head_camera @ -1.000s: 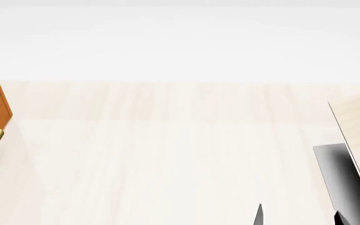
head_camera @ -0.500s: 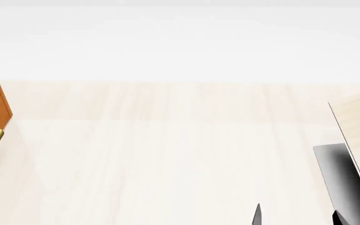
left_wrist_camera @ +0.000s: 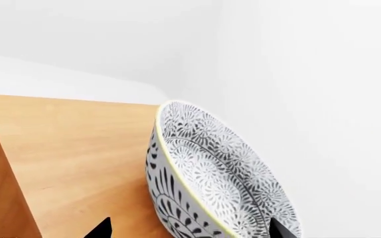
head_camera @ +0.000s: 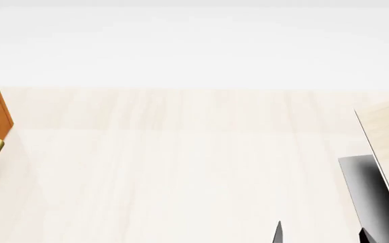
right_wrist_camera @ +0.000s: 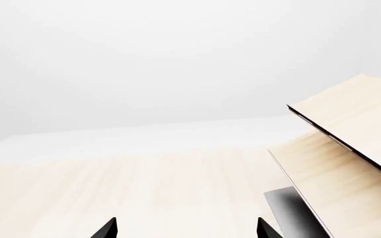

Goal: Close the top drawer of the cabinet and put the bowl on top of it.

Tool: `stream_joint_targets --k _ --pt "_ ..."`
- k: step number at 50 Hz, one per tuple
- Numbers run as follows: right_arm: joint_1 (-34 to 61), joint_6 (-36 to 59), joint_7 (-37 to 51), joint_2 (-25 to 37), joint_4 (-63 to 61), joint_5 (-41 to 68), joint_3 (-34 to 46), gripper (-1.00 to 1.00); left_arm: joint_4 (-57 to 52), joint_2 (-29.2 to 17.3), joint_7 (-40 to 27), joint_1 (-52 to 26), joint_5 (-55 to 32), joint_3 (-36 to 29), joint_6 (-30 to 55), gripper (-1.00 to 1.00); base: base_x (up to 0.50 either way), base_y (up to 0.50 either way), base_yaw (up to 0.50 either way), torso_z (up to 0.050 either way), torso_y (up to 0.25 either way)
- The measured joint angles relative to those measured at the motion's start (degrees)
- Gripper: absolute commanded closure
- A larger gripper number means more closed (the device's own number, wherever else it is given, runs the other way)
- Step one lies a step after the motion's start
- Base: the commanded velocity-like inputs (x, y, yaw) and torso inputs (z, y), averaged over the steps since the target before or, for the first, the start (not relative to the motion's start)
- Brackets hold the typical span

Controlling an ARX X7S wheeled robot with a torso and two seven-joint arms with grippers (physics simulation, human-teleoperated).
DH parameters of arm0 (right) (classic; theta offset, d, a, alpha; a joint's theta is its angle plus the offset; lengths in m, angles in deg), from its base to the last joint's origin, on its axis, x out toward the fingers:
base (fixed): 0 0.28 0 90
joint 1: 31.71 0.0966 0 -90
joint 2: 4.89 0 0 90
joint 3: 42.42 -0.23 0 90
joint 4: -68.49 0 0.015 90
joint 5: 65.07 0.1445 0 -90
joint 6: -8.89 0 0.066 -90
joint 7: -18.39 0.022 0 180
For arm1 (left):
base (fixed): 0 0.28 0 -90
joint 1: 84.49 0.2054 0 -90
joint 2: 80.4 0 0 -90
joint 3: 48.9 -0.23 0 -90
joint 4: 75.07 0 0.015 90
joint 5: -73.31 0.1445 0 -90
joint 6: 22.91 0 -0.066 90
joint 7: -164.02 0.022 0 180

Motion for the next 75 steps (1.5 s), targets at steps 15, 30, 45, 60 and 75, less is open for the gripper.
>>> stream_joint_targets --k 15,30,45,60,75 --pt "-0.7 -0.9 -0.4 0.2 0.4 -0.5 0.1 -1.00 -9.3 0.1 -2.7 6.4 -4.0 4.5 1.2 -1.00 0.00 0.00 0.00 0.000 0.000" --pt "-0.9 -1.3 -0.6 0.4 0.3 -0.6 0.1 -1.00 -18.6 -0.4 -5.3 12.8 -9.1 9.6 3.3 -1.00 0.00 0.00 0.00 0.000 0.000" --pt "-0.9 -1.1 -0.7 0.1 0.3 -0.9 0.4 -1.00 -27.2 -0.6 -6.5 19.4 -13.0 14.6 5.0 -1.00 0.00 0.00 0.00 0.000 0.000" --pt "-0.7 -0.8 -1.1 -0.5 0.9 -0.9 0.7 -1.00 -37.5 -1.3 -6.0 27.0 -14.1 17.9 7.0 -1.00 0.00 0.00 0.00 0.000 0.000" --pt "-1.2 -1.3 -1.4 -0.7 1.4 -1.2 0.9 -1.00 -46.4 -2.5 -5.5 32.5 -15.3 19.8 9.1 -1.00 0.00 0.00 0.00 0.000 0.000"
